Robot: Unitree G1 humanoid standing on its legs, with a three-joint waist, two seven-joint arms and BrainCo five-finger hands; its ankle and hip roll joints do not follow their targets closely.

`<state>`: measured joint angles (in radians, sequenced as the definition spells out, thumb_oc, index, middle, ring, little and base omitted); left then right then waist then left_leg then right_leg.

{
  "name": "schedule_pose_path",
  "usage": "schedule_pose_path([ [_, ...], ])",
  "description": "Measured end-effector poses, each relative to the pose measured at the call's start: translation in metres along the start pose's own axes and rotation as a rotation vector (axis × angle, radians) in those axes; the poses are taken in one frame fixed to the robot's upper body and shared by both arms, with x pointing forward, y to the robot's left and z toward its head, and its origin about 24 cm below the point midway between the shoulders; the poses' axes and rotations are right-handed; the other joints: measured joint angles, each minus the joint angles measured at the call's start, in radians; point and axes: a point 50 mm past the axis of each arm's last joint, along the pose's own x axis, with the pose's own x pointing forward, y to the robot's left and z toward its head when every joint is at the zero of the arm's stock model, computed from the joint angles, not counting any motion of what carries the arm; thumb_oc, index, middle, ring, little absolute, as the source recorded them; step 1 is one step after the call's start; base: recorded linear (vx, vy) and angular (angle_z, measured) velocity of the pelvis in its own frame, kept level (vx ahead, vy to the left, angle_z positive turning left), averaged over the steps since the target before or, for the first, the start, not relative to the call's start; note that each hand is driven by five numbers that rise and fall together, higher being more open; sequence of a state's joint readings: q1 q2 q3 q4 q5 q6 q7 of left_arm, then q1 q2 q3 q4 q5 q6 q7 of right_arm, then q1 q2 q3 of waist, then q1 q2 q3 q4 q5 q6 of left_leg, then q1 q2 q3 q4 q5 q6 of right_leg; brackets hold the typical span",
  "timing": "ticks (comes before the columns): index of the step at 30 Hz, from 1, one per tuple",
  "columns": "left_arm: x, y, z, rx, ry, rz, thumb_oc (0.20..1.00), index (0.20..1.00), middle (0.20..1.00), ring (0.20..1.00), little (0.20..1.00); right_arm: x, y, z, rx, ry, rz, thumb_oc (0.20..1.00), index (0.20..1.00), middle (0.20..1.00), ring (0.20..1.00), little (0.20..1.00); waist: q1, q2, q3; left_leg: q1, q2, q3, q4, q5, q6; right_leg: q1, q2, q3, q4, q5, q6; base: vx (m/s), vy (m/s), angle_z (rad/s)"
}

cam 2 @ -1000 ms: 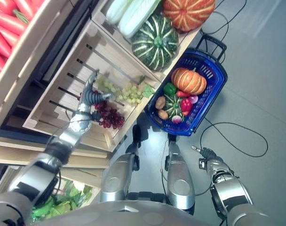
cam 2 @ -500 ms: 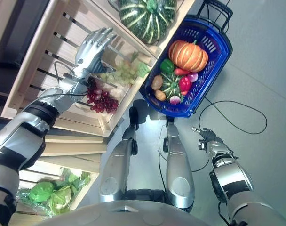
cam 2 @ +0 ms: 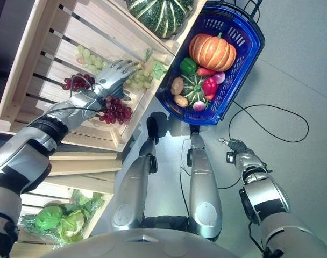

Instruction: Pick up fruits and vegetables into the basket

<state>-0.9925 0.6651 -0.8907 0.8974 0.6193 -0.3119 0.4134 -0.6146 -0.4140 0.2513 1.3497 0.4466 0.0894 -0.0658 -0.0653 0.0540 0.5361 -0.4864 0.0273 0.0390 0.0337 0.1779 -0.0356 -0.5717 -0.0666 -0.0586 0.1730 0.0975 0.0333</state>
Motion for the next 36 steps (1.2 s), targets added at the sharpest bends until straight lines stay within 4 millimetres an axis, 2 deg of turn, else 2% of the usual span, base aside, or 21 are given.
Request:
schedule_pose_path([
  [3, -0.003, -0.010, -0.004, -0.006, 0.044, -0.029, 1.000, 1.000, 1.000, 1.000, 1.000, 0.000, 0.000, 0.003, 0.001, -0.008, 0.001, 1.000, 1.000, 1.000, 1.000, 1.000, -0.006, -0.001, 0.000, -0.002, 0.000, 0.004, 0.004, -0.001, 0.001, -0.003, 0.000, 0.006, 0.002, 0.000, 0.000, -0.01, 0.018, -0.04],
  [8, -0.008, -0.014, -0.019, 0.035, 0.135, -0.010, 1.000, 1.000, 1.000, 1.000, 1.000, 0.000, 0.002, 0.012, 0.003, -0.028, 0.005, 1.000, 1.000, 1.000, 1.000, 1.000, -0.014, -0.009, 0.003, -0.038, 0.000, 0.010, 0.019, -0.005, 0.002, -0.042, 0.003, 0.018, 0.013, 0.000, 0.000, -0.01, 0.002, -0.05],
  [11, -0.014, -0.016, -0.030, 0.073, 0.206, 0.016, 1.000, 1.000, 1.000, 1.000, 1.000, 0.000, 0.002, 0.012, 0.003, -0.028, 0.004, 1.000, 1.000, 1.000, 1.000, 1.000, -0.022, -0.027, 0.007, -0.062, 0.001, 0.009, 0.038, -0.010, 0.002, -0.062, 0.008, 0.020, 0.020, 0.000, 0.000, 0.00, 0.001, -0.01],
  [20, -0.015, -0.002, -0.046, 0.192, 0.284, 0.144, 1.000, 1.000, 1.000, 1.000, 1.000, -0.001, 0.006, 0.018, -0.024, -0.049, 0.000, 1.000, 1.000, 1.000, 1.000, 1.000, -0.033, -0.054, 0.010, -0.125, 0.003, 0.009, 0.085, -0.027, 0.003, -0.112, 0.009, 0.021, 0.039, 0.000, 0.000, 0.00, 0.000, 0.00],
  [25, -0.012, 0.003, -0.046, 0.213, 0.289, 0.191, 1.000, 1.000, 1.000, 1.000, 1.000, -0.001, 0.011, 0.031, -0.030, -0.084, 0.013, 1.000, 1.000, 1.000, 1.000, 1.000, -0.038, -0.066, 0.012, -0.157, 0.003, 0.009, 0.104, -0.032, 0.000, -0.141, 0.009, 0.024, 0.052, 0.000, 0.000, 0.00, 0.000, 0.00],
  [36, -0.010, 0.005, -0.045, 0.226, 0.299, 0.221, 1.000, 1.000, 1.000, 1.000, 1.000, -0.002, 0.014, 0.036, -0.007, -0.101, 0.011, 1.000, 1.000, 1.000, 1.000, 1.000, -0.050, -0.080, 0.011, -0.208, 0.006, 0.009, 0.155, -0.049, 0.004, -0.181, 0.010, 0.026, 0.073, -0.006, -0.005, 0.00, 0.000, 0.00],
])
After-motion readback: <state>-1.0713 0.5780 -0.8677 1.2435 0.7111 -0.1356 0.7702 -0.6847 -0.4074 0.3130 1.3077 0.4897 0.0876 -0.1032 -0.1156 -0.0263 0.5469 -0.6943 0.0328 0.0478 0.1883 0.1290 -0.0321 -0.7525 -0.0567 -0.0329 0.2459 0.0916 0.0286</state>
